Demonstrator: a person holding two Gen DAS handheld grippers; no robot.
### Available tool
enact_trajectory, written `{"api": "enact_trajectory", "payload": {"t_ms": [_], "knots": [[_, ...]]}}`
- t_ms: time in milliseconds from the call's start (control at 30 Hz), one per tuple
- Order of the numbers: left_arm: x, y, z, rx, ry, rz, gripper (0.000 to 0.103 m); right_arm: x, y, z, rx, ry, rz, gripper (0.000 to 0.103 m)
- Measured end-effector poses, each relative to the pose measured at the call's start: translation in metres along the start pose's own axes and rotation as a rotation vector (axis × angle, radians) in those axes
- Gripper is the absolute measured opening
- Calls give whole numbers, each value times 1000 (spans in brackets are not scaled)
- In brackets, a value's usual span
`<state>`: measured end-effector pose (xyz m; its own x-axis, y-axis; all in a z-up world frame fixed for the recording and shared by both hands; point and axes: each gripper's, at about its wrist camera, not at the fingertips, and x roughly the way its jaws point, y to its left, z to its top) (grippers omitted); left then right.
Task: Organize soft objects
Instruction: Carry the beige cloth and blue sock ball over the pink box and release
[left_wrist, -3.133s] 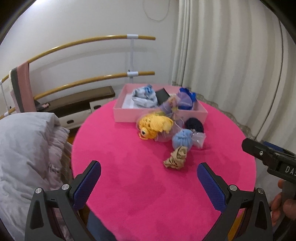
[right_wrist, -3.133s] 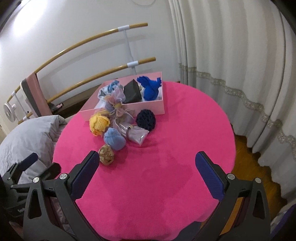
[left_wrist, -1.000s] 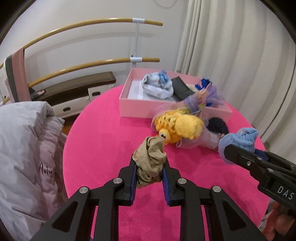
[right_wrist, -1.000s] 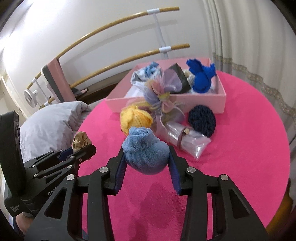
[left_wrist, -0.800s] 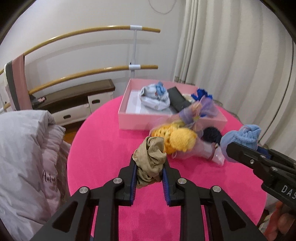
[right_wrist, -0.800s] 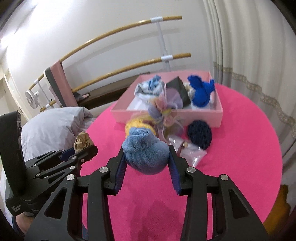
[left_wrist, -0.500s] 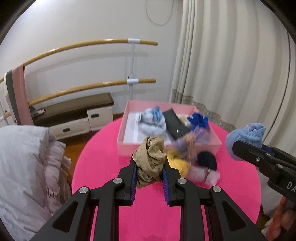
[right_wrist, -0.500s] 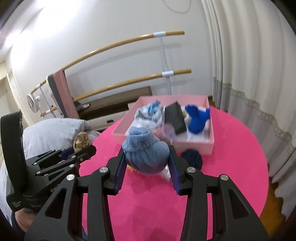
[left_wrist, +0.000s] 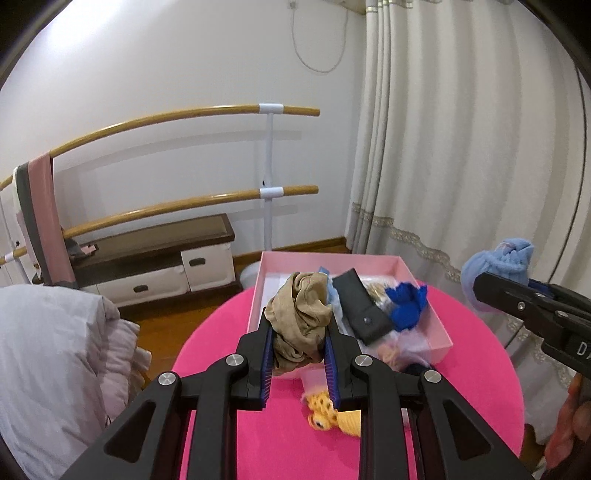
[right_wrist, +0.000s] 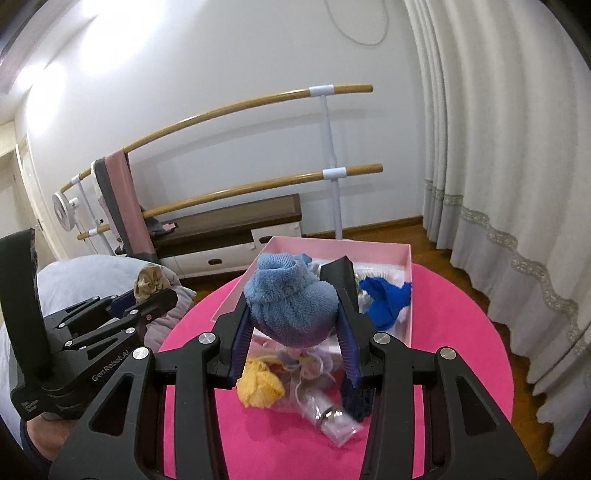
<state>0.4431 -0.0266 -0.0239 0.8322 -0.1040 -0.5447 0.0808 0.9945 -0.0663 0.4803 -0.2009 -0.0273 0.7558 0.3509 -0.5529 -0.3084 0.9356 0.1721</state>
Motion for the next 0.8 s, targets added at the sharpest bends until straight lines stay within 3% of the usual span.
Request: {"api": "enact_trajectory", "payload": {"t_ms": [500, 800], "knots": [[80, 15, 56, -38, 11, -13, 20, 68, -39, 44, 63, 94, 31, 39], [156, 15, 59, -40, 102, -22, 20, 112, -64, 30, 102, 196, 20, 39]]}}
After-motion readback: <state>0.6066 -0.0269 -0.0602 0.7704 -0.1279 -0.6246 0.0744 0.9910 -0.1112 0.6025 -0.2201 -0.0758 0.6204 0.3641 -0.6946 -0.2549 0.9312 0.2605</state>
